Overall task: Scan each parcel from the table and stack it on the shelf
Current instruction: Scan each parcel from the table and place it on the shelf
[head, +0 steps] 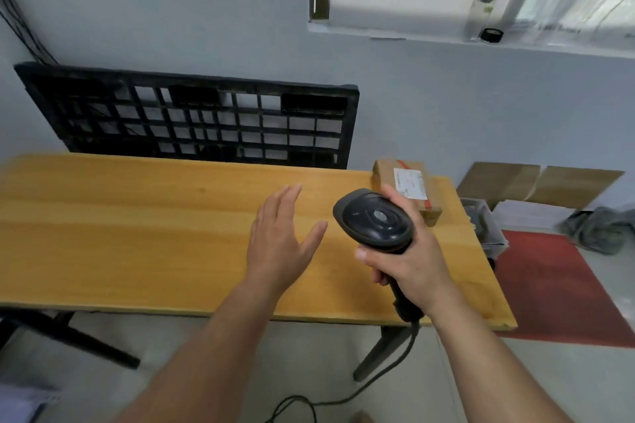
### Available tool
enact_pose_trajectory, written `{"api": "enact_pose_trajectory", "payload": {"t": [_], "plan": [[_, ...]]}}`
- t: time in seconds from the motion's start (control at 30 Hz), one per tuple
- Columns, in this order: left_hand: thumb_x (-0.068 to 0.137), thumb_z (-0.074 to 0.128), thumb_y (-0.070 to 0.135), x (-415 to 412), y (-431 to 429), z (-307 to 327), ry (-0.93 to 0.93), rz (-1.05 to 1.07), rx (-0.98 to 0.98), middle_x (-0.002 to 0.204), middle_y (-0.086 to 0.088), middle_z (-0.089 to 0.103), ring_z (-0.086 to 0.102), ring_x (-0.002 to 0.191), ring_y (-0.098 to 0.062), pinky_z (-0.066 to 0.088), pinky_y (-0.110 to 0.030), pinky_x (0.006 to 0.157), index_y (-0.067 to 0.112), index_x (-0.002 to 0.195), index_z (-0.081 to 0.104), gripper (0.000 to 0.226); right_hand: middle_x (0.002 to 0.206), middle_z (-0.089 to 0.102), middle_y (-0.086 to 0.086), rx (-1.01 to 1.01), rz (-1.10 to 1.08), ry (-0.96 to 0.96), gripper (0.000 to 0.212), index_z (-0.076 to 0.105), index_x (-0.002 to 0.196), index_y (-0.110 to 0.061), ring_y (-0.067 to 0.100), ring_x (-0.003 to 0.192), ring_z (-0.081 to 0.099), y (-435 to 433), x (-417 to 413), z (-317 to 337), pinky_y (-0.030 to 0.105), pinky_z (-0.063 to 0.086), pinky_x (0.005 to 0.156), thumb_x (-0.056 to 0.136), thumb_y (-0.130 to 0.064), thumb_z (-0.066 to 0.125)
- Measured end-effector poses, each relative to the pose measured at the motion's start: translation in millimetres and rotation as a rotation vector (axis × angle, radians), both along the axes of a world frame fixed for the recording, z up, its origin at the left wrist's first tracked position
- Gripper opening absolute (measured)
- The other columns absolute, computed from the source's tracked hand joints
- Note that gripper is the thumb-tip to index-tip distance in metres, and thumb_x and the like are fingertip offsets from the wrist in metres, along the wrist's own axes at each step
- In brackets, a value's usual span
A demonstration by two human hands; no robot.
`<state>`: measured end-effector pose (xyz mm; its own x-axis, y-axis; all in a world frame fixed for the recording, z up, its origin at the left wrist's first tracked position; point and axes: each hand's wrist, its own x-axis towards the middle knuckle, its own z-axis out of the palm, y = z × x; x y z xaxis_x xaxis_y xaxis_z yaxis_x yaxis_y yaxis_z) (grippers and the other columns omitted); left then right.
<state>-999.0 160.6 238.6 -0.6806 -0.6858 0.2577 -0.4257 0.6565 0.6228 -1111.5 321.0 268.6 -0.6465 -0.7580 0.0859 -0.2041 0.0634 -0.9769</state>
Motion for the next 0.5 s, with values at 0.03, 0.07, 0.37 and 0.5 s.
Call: {"api": "enact_pose_trajectory", "payload": {"t": [0.03, 0.07, 0.37, 0.5], "plan": [[0.091, 0.055, 0.048, -17.2, 3.3, -3.8, -0.012, 0.002, 0.011, 0.153, 0.002, 0.03, 0.025, 0.141, -0.014, 0.025, -0.034, 0.114, 0.022, 0.15, 0.027, 0.07, 0.116, 0.063, 0.005, 0.009, -0.001, -0.007, 0.091, 0.044, 0.123, -0.067, 0.025, 0.051, 0.061, 3.1, -18.2, -3.8, 0.031, 0.051, 0.048, 0.07, -0.005, 0.084], [0.091, 0.055, 0.048, -35.0, 6.6, -7.3, -0.028, 0.002, 0.02, 0.153, 0.001, 0.03, 0.025, 0.141, -0.014, 0.026, -0.034, 0.114, 0.022, 0.15, 0.027, 0.07, 0.116, 0.063, 0.002, 0.023, -0.005, -0.012, 0.09, 0.044, 0.123, -0.066, 0.025, 0.051, 0.061, 6.4, -36.5, -7.7, 0.031, 0.051, 0.048, 0.07, -0.004, 0.084], [0.094, 0.052, 0.044, -171.9, 19.7, -40.8, -0.119, -0.023, 0.06, 0.152, -0.003, 0.034, 0.028, 0.14, -0.016, 0.026, -0.031, 0.113, 0.016, 0.149, 0.03, 0.065, 0.12, 0.059, -0.004, 0.132, -0.092, -0.054, 0.089, 0.04, 0.123, -0.064, 0.016, 0.054, 0.062, 30.4, -174.1, -42.3, 0.026, 0.051, 0.049, 0.071, -0.006, 0.083], [0.095, 0.05, 0.045, -215.8, 17.9, -56.6, -0.157, -0.017, 0.128, 0.154, -0.001, 0.029, 0.025, 0.142, -0.015, 0.027, -0.033, 0.114, 0.019, 0.15, 0.025, 0.066, 0.116, 0.064, -0.001, 0.14, -0.152, -0.089, 0.089, 0.039, 0.116, -0.069, 0.024, 0.051, 0.061, 35.1, -217.6, -64.4, 0.032, 0.051, 0.049, 0.072, -0.006, 0.082]]}}
